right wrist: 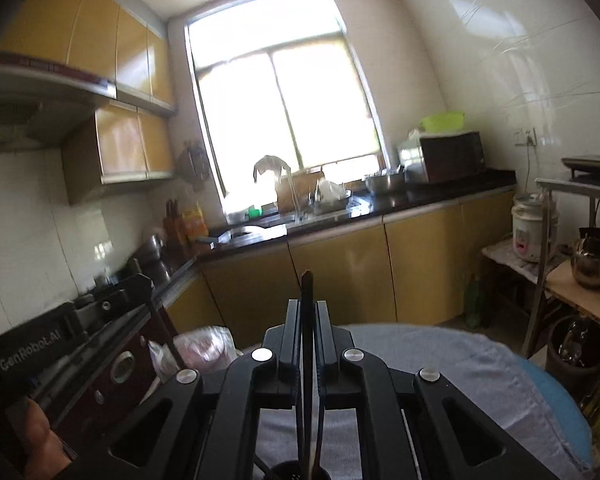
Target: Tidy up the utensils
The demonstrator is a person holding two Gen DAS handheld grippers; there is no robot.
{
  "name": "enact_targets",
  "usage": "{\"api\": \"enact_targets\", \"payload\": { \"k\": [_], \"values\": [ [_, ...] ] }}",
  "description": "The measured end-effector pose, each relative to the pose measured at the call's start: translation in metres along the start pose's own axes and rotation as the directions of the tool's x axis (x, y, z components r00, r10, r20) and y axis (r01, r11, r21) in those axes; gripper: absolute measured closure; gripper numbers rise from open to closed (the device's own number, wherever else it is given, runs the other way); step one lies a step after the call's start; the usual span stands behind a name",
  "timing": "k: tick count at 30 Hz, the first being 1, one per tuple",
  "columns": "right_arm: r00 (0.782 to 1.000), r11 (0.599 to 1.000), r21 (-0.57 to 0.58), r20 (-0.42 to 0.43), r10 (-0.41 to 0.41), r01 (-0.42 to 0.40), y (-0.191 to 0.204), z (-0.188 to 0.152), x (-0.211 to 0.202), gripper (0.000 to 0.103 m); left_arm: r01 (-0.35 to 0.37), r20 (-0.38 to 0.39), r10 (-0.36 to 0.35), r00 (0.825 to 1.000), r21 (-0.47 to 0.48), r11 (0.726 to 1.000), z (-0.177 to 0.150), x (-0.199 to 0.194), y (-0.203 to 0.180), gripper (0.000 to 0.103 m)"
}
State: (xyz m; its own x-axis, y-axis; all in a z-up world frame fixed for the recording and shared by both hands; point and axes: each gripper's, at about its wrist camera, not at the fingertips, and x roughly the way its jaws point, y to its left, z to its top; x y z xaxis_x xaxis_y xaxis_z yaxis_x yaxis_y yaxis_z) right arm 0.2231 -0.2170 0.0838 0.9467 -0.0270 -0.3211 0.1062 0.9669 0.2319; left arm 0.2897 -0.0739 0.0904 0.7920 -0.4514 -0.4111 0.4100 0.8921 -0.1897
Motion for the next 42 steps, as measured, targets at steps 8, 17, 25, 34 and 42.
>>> {"api": "enact_targets", "payload": {
  "k": [8, 17, 25, 34, 42],
  "values": [
    [0.98, 0.997, 0.033, -0.187, 0.072, -0.067, -0.013, -0.043, 0.018, 0.094, 0.053, -0.163, -0.056, 0.985, -0.025, 0.998, -0.045, 0.01, 0.013, 0.092],
    [0.98, 0.977, 0.197, -0.16, 0.119, -0.087, -0.066, -0.08, -0.064, 0.056, -0.053, -0.18, 0.063, 0.982, 0.063, 0.997, -0.111, -0.07, 0.014, 0.039],
    [0.954, 0.967, 0.246, -0.272, 0.128, -0.059, -0.083, -0.155, -0.122, 0.056, -0.186, -0.302, 0.19, 0.934, 0.042, 0.982, -0.203, -0.113, 0.006, 0.031],
    [0.911, 0.967, 0.253, -0.389, 0.137, -0.037, -0.095, -0.212, -0.142, 0.056, -0.233, -0.449, 0.215, 0.867, 0.015, 0.972, -0.285, -0.143, 0.036, 0.031],
    [0.873, 0.951, 0.308, -0.453, 0.179, -0.035, -0.109, -0.25, -0.159, 0.056, -0.256, -0.459, 0.225, 0.86, -0.006, 0.967, -0.317, -0.173, 0.041, 0.031]
  ]
}}
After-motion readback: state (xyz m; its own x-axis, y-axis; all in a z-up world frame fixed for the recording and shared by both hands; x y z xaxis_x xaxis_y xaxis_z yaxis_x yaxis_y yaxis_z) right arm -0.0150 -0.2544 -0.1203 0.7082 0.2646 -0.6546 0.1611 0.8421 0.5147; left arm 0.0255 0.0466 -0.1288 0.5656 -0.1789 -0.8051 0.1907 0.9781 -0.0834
